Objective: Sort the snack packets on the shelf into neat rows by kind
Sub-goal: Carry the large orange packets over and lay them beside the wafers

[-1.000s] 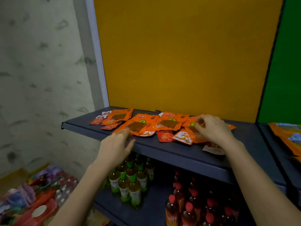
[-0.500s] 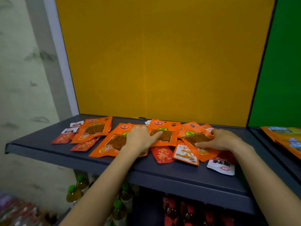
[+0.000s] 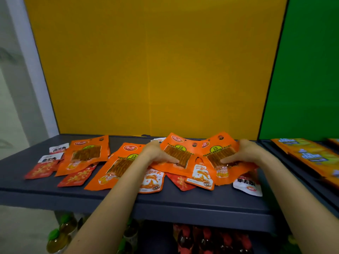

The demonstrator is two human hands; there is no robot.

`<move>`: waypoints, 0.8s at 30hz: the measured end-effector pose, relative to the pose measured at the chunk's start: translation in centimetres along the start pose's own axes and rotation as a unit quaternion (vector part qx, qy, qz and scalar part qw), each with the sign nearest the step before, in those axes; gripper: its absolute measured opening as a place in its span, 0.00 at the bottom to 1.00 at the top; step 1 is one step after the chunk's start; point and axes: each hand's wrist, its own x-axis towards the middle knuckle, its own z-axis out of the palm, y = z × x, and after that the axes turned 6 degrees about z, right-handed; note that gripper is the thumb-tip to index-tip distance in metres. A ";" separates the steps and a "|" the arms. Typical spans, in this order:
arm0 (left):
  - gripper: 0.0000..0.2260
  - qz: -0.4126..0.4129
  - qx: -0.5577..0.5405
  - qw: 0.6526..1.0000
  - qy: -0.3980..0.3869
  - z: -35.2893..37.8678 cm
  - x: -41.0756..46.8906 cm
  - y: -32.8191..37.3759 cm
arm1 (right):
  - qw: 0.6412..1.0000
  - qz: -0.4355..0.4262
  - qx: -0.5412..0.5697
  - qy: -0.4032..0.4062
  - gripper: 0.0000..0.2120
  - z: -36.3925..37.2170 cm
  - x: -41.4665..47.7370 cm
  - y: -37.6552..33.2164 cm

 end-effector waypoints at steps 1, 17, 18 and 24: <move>0.38 0.005 -0.023 1.000 0.002 0.0 0.1 -0.2 | 1.000 -0.004 0.022 0.001 0.19 -0.2 -0.2 0.0; 0.09 0.182 -0.441 0.877 0.059 0.5 -3.1 3.6 | 0.907 0.003 0.377 0.188 0.22 -4.6 -7.4 6.9; 0.09 0.186 -0.447 0.874 0.043 1.1 -3.6 4.6 | 0.896 0.004 0.401 0.188 0.21 -5.1 -8.3 8.0; 0.08 0.210 -0.474 0.854 -0.042 6.3 -7.3 11.5 | 0.855 0.021 0.465 0.227 0.05 -9.1 -12.7 16.7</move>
